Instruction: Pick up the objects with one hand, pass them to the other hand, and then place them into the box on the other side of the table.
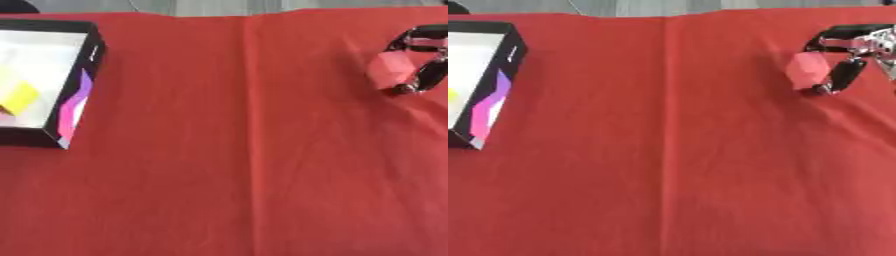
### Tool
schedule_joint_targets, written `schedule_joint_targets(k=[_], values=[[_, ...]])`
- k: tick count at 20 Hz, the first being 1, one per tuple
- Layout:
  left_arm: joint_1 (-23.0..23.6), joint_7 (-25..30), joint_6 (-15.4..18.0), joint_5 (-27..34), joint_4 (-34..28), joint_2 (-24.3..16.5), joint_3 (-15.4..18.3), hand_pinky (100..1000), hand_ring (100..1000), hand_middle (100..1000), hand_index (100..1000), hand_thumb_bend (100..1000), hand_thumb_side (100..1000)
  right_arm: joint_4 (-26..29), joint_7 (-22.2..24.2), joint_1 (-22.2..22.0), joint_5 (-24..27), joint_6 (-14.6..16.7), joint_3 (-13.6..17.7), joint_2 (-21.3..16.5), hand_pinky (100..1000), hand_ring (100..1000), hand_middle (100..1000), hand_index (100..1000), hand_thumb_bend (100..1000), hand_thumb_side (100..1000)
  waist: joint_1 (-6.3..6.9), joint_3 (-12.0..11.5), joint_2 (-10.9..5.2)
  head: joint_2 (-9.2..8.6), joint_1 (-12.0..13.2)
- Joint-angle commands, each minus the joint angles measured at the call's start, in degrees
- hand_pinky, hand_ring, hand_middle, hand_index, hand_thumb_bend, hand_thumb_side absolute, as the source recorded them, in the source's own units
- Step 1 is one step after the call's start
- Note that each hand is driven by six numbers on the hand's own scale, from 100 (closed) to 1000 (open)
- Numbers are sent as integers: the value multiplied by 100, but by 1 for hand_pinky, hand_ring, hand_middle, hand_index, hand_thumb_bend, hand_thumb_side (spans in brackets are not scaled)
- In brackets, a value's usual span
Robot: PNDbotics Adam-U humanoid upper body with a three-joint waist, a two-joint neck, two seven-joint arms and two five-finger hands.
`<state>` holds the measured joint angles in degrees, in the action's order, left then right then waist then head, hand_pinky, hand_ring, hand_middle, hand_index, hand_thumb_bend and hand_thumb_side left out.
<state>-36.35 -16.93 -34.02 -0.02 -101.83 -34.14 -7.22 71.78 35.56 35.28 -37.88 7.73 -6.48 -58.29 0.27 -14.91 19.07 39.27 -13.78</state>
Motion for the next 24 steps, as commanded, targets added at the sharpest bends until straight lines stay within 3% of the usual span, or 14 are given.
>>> schedule_joint_targets(k=[1, 5, 8, 14, 20, 24], values=[[-55, -10, 13, -32, -61, -81, 99, 774, 687, 752, 733, 335, 674, 92, -36, 71, 63, -29, 21, -235, 957, 814, 635, 669, 430, 100, 18, -5, -40, 3, 7], [-32, 3, 9, -20, -51, -69, 90, 775, 687, 752, 732, 330, 679, 81, -112, 92, 95, -70, 5, -212, 947, 772, 554, 590, 393, 100, 13, 0, -43, 17, 2], [-15, 3, 12, -20, -38, -75, 95, 777, 687, 752, 731, 328, 680, 104, -152, 118, 276, -132, 2, -206, 936, 730, 494, 531, 317, 100, 9, 26, -70, 67, 11], [62, 16, 21, -25, -7, -130, 96, 778, 687, 752, 730, 322, 680, 402, -379, 280, 859, -383, 160, -252, 906, 678, 471, 510, 280, 100, 15, 122, -197, 217, 47], [110, 7, 20, -70, 5, -222, 127, 779, 687, 752, 734, 326, 670, 1364, -1276, -24, 2125, -1075, 388, -326, 871, 634, 487, 532, 230, 100, 48, 243, -397, 321, 162], [67, 46, 8, -135, 27, -277, 101, 779, 687, 752, 736, 329, 664, 2057, -1774, -461, 2971, -1786, 318, -91, 846, 623, 509, 555, 194, 100, 80, 330, -527, 373, 220]])
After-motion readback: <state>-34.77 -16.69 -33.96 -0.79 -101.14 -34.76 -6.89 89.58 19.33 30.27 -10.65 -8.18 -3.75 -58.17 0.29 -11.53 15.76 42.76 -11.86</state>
